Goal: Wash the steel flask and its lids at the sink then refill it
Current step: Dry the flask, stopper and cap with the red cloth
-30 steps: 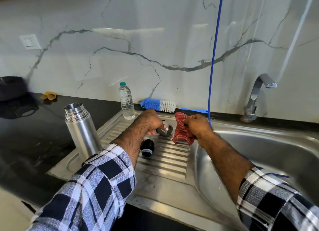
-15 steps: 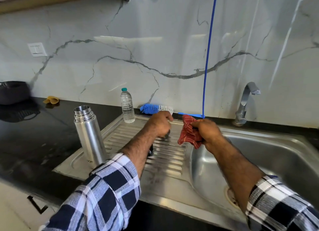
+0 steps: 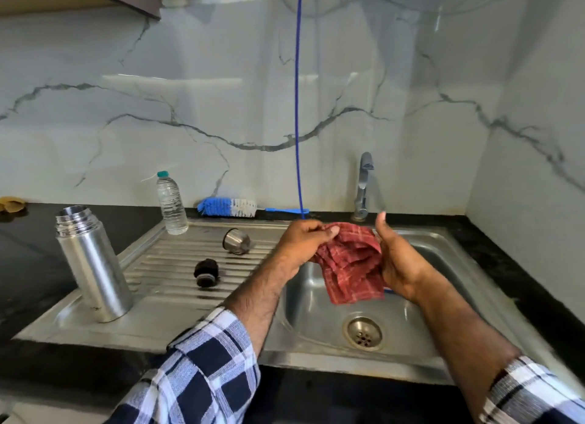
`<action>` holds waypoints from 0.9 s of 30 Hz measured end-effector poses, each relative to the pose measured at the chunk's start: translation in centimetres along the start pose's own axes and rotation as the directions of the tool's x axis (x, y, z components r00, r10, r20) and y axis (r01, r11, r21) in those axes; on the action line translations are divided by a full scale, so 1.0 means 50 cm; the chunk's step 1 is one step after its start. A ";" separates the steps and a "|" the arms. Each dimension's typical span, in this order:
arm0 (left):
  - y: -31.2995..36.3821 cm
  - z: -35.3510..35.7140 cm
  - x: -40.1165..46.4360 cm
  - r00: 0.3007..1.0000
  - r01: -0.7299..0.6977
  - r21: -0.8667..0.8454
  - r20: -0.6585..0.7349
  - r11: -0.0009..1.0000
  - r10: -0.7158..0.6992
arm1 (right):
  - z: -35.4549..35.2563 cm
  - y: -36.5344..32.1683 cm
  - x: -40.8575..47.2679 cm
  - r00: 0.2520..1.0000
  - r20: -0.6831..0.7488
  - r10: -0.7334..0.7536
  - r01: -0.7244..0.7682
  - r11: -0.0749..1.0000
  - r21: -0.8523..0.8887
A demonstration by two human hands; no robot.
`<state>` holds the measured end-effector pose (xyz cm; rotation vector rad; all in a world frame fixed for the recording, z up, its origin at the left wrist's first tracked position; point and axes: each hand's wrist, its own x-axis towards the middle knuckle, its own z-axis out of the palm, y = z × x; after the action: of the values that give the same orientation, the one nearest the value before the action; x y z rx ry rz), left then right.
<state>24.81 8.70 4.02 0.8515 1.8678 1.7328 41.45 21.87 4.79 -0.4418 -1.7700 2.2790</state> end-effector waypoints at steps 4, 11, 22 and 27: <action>0.029 0.045 -0.007 0.999 0.013 0.048 -0.049 0.999 -0.011 | -0.041 0.014 -0.031 0.992 0.003 -0.126 0.125 0.979 -0.159; 0.077 0.046 -0.046 0.988 0.097 -0.167 0.134 0.981 -0.075 | -0.045 0.006 -0.018 0.940 -0.257 -0.227 0.233 0.973 -0.008; 0.008 0.001 -0.052 0.984 0.167 -0.565 0.049 0.808 -0.169 | -0.022 -0.018 -0.023 0.979 0.087 -0.186 0.185 0.983 0.020; -0.013 -0.020 -0.056 0.989 0.112 -0.626 -0.002 0.772 -0.145 | -0.014 -0.009 -0.003 0.954 -0.121 -0.274 0.233 0.932 -0.277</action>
<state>26.01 6.04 3.24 0.4000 1.1869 2.1024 41.84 22.55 5.07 -0.3975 -1.9261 1.7956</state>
